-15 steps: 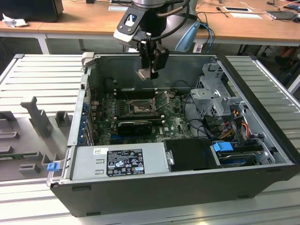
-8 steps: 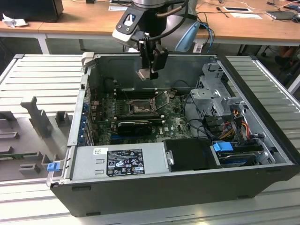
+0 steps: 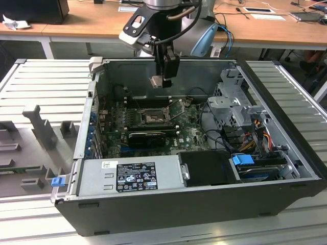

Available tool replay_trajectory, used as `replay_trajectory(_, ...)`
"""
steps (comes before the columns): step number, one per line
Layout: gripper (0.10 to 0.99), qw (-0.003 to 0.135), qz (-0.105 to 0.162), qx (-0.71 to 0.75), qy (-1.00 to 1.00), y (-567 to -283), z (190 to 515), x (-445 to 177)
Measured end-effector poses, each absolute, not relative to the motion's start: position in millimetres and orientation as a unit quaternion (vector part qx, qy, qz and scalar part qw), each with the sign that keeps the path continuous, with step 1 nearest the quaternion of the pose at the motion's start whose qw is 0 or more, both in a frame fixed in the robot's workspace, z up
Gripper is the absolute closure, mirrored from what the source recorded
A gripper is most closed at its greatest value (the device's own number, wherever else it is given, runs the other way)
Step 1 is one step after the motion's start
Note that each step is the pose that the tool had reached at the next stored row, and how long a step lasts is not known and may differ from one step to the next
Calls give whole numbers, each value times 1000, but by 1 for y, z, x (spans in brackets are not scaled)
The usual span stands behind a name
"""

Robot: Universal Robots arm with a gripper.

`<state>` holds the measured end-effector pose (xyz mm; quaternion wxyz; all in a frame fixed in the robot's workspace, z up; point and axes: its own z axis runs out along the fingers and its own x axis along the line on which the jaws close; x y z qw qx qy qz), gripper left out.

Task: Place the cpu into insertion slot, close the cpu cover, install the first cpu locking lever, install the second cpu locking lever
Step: 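Place the cpu into insertion slot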

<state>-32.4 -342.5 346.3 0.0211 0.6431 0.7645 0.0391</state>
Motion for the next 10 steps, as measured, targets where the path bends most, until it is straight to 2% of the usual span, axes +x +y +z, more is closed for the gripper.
replay_trajectory(10,557,22,39,659,751,-342,340,-32)
